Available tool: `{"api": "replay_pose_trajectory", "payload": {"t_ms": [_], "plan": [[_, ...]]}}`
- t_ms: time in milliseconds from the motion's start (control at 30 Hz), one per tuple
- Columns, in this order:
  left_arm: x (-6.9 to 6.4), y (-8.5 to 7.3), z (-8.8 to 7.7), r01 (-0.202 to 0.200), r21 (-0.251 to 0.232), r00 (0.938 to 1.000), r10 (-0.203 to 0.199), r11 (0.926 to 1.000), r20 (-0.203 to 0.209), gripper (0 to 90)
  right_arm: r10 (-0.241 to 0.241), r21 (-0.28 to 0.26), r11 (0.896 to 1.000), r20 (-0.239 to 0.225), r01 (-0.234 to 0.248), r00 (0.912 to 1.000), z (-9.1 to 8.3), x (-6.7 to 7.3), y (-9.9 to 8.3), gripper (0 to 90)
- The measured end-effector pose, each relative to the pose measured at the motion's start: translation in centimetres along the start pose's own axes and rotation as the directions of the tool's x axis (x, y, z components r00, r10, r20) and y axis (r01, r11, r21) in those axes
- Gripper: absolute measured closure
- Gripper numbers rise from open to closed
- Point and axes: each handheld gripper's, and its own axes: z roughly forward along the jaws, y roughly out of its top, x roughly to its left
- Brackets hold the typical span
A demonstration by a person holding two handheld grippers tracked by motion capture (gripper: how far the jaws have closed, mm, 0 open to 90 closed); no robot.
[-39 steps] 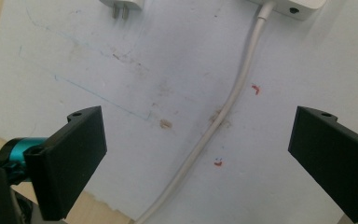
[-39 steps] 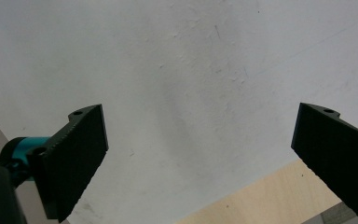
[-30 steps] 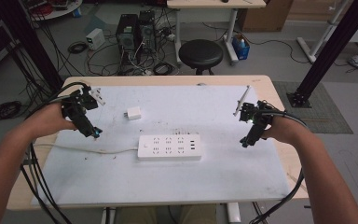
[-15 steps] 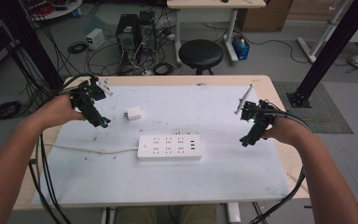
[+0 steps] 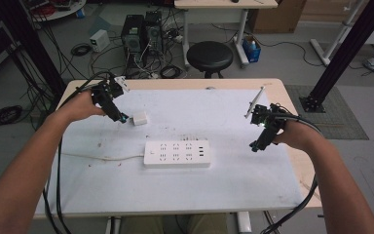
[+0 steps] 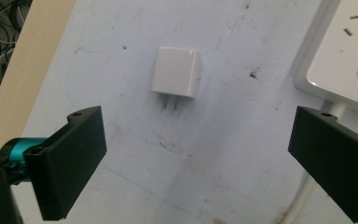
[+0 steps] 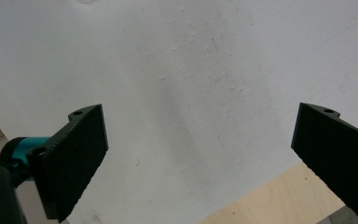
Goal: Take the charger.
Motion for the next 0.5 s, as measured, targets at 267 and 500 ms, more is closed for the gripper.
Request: {"api": "replay_pose_trajectory", "payload": {"t_ms": [267,500], "plan": [[0.8,0.5,2.7,-0.006,0.003,0.9996,0.006,1.0000,0.026,4.1,0.001,0.004,1.000,0.000,-0.001,1.0000,0.0,0.1,0.1,2.9],[1.5,1.1,6.3,-0.002,0.039,0.9984,0.000,0.9992,0.057,4.1,0.006,0.002,1.000,0.004,-0.006,1.0000,-0.1,0.1,0.0,2.9]]}}
